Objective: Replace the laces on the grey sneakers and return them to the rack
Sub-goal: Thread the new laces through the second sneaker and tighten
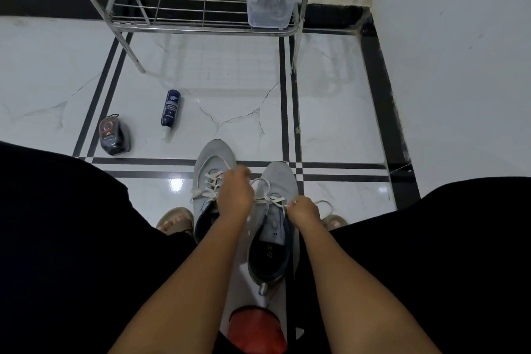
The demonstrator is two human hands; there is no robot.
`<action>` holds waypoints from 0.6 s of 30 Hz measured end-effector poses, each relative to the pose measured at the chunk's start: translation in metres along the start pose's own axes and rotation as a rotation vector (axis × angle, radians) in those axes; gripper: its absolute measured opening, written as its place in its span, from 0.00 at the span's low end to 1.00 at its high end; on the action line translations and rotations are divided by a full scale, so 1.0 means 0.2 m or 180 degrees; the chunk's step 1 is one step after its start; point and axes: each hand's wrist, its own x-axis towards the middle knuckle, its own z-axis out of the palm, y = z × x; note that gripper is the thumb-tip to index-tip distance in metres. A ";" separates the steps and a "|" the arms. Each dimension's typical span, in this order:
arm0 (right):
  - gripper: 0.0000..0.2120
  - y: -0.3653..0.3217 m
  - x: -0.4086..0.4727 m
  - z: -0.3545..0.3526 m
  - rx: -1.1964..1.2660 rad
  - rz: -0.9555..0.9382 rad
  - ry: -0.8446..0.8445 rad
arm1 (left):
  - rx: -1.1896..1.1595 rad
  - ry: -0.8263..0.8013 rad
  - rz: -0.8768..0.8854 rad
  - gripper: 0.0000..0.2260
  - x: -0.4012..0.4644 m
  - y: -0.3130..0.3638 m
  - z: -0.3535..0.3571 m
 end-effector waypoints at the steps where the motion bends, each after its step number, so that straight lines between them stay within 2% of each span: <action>1: 0.18 0.00 0.00 0.00 -0.0002 -0.0008 0.0004 | 0.0469 -0.0387 0.0317 0.17 -0.02 -0.03 0.06; 2: 0.18 0.00 0.00 0.00 -0.0007 -0.0015 0.0002 | 0.0780 -0.0667 0.0478 0.16 -0.03 -0.06 0.10; 4: 0.18 0.01 0.00 0.00 -0.0011 -0.0035 -0.0004 | 0.0983 -0.0882 0.0402 0.12 -0.02 -0.10 0.13; 9: 0.19 0.01 0.00 0.00 -0.0046 -0.0039 -0.0038 | 0.0627 -0.0951 -0.0225 0.10 0.04 -0.09 0.09; 15: 0.18 0.01 0.01 0.00 -0.0019 0.0032 -0.0057 | -0.0876 -0.0395 -0.1223 0.14 0.20 -0.06 -0.09; 18: 0.18 0.01 0.01 -0.01 -0.0001 0.0056 -0.0055 | -0.1506 0.0285 -0.1487 0.15 0.24 -0.07 -0.16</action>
